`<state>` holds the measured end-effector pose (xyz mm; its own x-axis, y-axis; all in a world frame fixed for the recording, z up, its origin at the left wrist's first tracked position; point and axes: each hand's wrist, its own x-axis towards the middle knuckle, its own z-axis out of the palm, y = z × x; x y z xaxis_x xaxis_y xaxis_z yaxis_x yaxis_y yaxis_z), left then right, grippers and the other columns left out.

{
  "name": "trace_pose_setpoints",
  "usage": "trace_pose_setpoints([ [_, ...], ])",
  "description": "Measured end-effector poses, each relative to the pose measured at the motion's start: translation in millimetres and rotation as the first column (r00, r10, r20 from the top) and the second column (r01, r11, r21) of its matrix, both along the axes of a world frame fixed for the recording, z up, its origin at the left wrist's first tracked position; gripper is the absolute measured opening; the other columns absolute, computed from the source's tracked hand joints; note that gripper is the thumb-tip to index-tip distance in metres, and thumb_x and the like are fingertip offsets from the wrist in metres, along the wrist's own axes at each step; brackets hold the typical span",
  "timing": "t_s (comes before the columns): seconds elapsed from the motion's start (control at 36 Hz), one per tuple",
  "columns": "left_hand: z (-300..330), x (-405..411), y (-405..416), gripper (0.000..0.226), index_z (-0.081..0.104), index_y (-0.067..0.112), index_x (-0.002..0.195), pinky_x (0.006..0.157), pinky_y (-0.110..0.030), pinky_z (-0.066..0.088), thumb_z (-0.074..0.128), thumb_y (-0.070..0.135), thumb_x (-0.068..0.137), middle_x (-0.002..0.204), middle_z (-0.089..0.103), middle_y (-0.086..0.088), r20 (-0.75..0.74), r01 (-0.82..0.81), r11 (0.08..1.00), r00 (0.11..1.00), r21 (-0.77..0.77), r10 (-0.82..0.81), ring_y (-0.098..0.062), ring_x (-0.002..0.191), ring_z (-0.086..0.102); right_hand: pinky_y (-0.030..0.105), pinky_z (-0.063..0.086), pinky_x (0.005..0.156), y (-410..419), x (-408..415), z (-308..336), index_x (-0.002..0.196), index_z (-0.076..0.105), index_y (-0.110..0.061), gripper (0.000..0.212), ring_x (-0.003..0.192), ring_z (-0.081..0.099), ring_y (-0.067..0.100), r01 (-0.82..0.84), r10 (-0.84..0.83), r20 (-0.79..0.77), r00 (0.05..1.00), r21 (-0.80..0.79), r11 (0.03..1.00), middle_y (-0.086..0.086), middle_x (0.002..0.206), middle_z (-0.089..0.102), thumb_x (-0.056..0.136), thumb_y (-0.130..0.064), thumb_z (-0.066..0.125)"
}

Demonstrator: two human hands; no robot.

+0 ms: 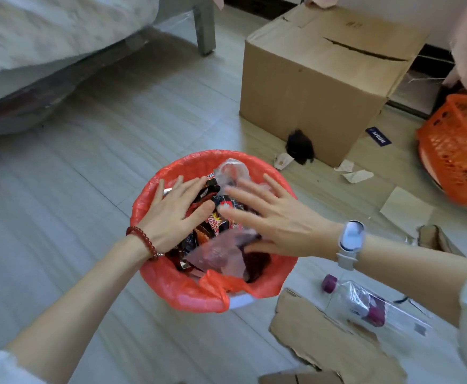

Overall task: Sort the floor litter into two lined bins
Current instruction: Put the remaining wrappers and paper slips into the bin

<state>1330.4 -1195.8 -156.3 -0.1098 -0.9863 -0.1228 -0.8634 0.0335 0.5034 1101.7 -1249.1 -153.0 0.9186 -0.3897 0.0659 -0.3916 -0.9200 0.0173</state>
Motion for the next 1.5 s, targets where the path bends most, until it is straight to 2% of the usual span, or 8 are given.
trace_pose_setpoints([
  [0.17,-14,-4,12,0.125,-0.012,0.021,0.146,0.118,-0.041,-0.004,0.001,0.096,0.048,0.155,-0.014,0.004,0.251,0.089,0.995,0.963,0.053,-0.100,-0.019,0.141,-0.022,0.060,0.015,0.112,-13,44,-21,0.144,-0.020,-0.026,0.100,0.142,-0.012,0.037,0.254,-0.241,-0.082,0.967,0.251,0.934,0.007,0.155,-0.019,0.082,-0.060,0.052],
  [0.33,-42,-14,-1,0.129,-0.019,0.009,0.145,0.116,-0.047,-0.008,0.046,0.084,0.062,0.152,-0.026,-0.010,0.581,0.142,0.963,0.774,0.229,-0.252,-0.033,0.138,-0.026,0.055,0.018,0.111,-10,51,-53,0.143,-0.023,-0.029,0.111,0.142,-0.007,0.041,0.377,-0.238,-0.354,0.904,0.402,0.834,0.007,0.155,-0.021,0.074,-0.070,0.054],
  [0.56,-71,-27,-22,0.133,-0.019,0.007,0.144,0.109,-0.055,-0.016,0.039,0.090,0.058,0.153,-0.020,-0.013,0.732,0.021,0.911,0.587,0.412,-0.345,-0.036,0.141,-0.017,0.054,0.023,0.110,-24,65,-80,0.141,-0.029,-0.024,0.122,0.142,0.009,0.040,0.494,-0.162,-0.587,0.793,0.465,0.734,0.011,0.153,-0.023,0.071,-0.066,0.062],
  [0.69,-100,-27,-34,0.092,-0.008,0.008,0.147,0.109,-0.056,-0.013,0.044,0.057,0.088,0.154,-0.016,-0.013,0.773,-0.007,0.908,0.527,0.419,-0.353,-0.035,0.142,-0.013,0.053,0.016,0.111,-24,72,-95,0.145,-0.021,-0.020,0.120,0.143,0.003,0.036,0.504,-0.181,-0.605,0.775,0.419,0.756,0.010,0.153,-0.024,0.072,-0.062,0.064],
  [0.92,-63,-27,-29,0.131,-0.009,0.012,0.147,0.113,-0.054,-0.008,0.066,0.072,0.058,0.156,-0.009,-0.006,0.554,0.016,0.883,0.774,0.469,-0.308,-0.031,0.142,-0.014,0.046,0.025,0.112,-17,64,-71,0.145,-0.020,-0.019,0.122,0.141,0.016,0.035,0.505,-0.234,-0.494,0.838,0.535,0.677,0.010,0.157,-0.002,0.071,-0.056,0.070],
  [1.17,10,-43,-30,0.075,0.015,0.033,0.146,0.111,-0.058,-0.004,0.057,0.041,0.084,0.156,0.005,0.009,0.263,-0.019,0.967,0.963,0.255,-0.050,-0.022,0.144,-0.006,0.025,0.030,0.105,-17,21,17,0.145,0.024,-0.020,0.066,0.132,0.039,0.018,0.380,-0.338,-0.199,0.920,0.663,0.645,0.001,0.146,0.039,0.090,-0.041,0.054],
  [1.31,46,-59,-36,0.060,0.037,0.028,0.139,0.117,-0.049,0.011,0.050,0.007,0.085,0.152,0.024,0.004,-0.021,-0.042,0.999,0.999,0.006,0.042,-0.016,0.142,0.018,0.022,0.039,0.098,-21,-12,39,0.135,0.044,-0.019,0.044,0.117,0.054,0.012,0.356,-0.475,-0.003,0.880,0.667,0.654,-0.002,0.130,0.057,0.092,-0.027,0.052],
  [1.5,71,-133,-56,0.035,0.055,0.014,0.124,0.103,-0.024,0.030,0.052,0.012,0.089,0.130,0.052,-0.004,-0.075,0.016,0.978,0.997,-0.210,-0.033,-0.017,0.122,0.046,0.019,0.044,0.088,-29,-96,49,0.123,0.057,-0.018,0.029,0.103,0.060,0.010,0.407,-0.613,0.108,0.782,0.656,0.635,-0.002,0.110,0.067,0.095,-0.021,0.048],
])
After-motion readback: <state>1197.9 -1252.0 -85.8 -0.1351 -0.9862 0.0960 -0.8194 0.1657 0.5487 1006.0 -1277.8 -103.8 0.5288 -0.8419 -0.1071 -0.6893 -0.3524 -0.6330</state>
